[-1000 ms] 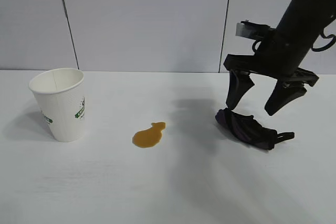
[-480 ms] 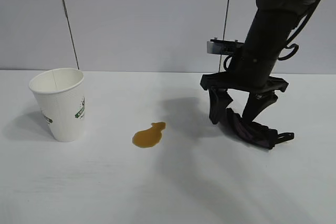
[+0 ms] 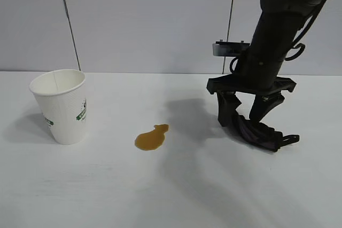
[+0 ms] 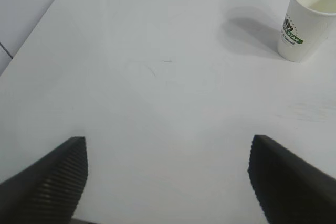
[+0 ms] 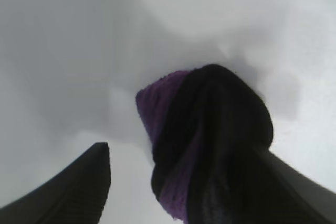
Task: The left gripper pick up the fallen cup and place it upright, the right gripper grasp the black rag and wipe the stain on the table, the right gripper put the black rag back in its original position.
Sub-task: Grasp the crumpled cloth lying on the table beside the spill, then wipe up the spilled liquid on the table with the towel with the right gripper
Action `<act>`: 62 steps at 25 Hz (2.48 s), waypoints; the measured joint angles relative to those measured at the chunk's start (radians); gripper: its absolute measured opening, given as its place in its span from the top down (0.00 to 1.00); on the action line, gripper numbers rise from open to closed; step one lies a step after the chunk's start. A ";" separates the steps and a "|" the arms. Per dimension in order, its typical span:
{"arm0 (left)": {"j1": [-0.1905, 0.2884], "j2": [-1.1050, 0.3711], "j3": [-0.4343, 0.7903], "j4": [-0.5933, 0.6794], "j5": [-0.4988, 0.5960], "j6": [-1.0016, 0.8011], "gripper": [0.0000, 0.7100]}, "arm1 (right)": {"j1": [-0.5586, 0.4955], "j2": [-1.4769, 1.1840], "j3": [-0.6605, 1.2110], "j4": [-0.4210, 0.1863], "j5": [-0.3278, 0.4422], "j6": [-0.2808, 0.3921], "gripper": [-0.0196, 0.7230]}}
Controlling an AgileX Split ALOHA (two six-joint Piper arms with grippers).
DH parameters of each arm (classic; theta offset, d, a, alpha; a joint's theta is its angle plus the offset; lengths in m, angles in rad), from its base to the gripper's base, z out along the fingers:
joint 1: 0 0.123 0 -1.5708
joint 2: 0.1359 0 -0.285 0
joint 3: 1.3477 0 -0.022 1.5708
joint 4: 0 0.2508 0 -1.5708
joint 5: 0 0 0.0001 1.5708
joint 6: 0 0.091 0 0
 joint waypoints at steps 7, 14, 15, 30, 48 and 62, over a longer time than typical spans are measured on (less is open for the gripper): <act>0.000 0.000 0.000 0.000 0.000 0.000 0.15 | 0.000 0.019 -0.002 -0.005 -0.009 0.026 0.39; 0.000 0.000 0.000 0.000 0.000 0.000 0.15 | 0.000 0.019 -0.003 0.002 -0.013 0.037 0.87; 0.000 0.000 0.000 0.000 0.000 0.000 0.16 | 0.000 0.019 -0.004 0.005 -0.007 0.041 0.87; 0.000 0.000 0.000 0.000 0.000 0.000 0.16 | 0.053 -0.004 -0.004 0.244 0.045 0.036 0.87; 0.000 0.000 0.000 -0.001 0.000 0.000 0.16 | 0.283 -0.004 -0.004 0.396 -0.250 0.210 0.87; 0.000 0.000 0.000 -0.002 0.000 0.000 0.16 | 0.285 0.047 -0.003 0.436 -0.313 0.287 0.87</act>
